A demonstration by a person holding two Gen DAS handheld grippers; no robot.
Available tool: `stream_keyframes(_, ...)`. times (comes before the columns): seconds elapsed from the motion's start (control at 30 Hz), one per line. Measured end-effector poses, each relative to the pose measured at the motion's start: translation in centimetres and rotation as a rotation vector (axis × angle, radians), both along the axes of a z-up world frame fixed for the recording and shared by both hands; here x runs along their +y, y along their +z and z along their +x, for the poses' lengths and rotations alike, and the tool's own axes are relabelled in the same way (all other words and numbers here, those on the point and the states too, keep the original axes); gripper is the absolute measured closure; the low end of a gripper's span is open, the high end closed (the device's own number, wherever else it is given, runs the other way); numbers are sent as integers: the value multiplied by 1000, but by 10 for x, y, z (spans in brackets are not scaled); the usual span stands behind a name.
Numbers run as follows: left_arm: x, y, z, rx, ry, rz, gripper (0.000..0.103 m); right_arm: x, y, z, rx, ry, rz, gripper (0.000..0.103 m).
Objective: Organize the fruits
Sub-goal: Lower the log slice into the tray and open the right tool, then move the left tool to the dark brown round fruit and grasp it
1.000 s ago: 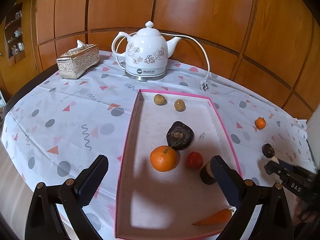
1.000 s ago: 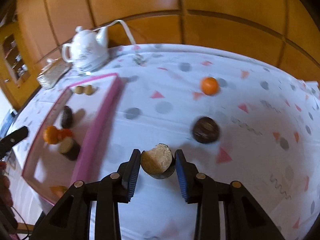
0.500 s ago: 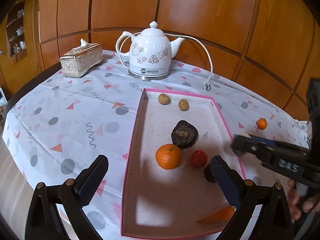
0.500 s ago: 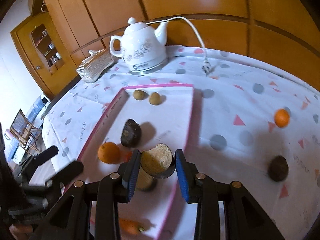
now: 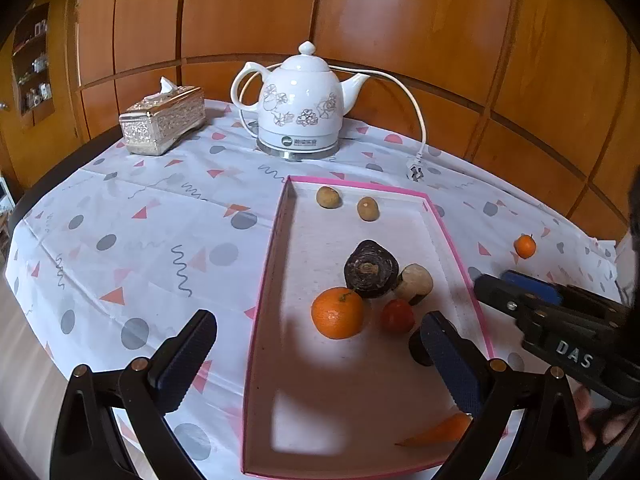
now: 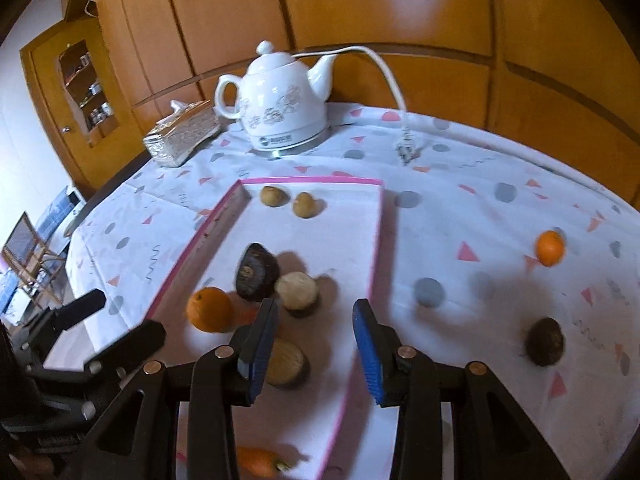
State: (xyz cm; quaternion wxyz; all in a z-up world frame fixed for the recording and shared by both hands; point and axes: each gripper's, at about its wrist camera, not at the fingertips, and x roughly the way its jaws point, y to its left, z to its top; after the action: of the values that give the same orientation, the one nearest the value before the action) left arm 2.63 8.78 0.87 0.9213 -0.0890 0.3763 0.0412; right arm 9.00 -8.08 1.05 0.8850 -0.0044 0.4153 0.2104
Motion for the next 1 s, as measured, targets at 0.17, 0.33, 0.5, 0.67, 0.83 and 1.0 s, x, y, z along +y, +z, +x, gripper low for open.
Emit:
stream_keyframes(0.17, -7, 2, 1, -4, -23, 7, 0, -28, -2, -11, -6, -85, -2, 64)
stream_keyframes(0.33, -16, 5, 0, -8, -46, 20, 0, -60, -3, -19, -15, -176, -11, 64)
stream_keyframes(0.5, -28, 9, 1, -15, -76, 35, 0, -96, -4, -27, -31, -277, -29, 64)
stream_keyframes(0.67, -45, 11, 3, -13, -115, 42, 0, -128, -9, -33, -21, -369, -30, 64)
stream_keyframes(0.83, -62, 13, 5, -9, -164, 45, 0, -152, -13, -39, -10, -431, -26, 64)
stream_keyframes(1.0, -82, 14, 9, -4, -233, 49, 0, -169, -15, -43, -9, -476, -31, 64)
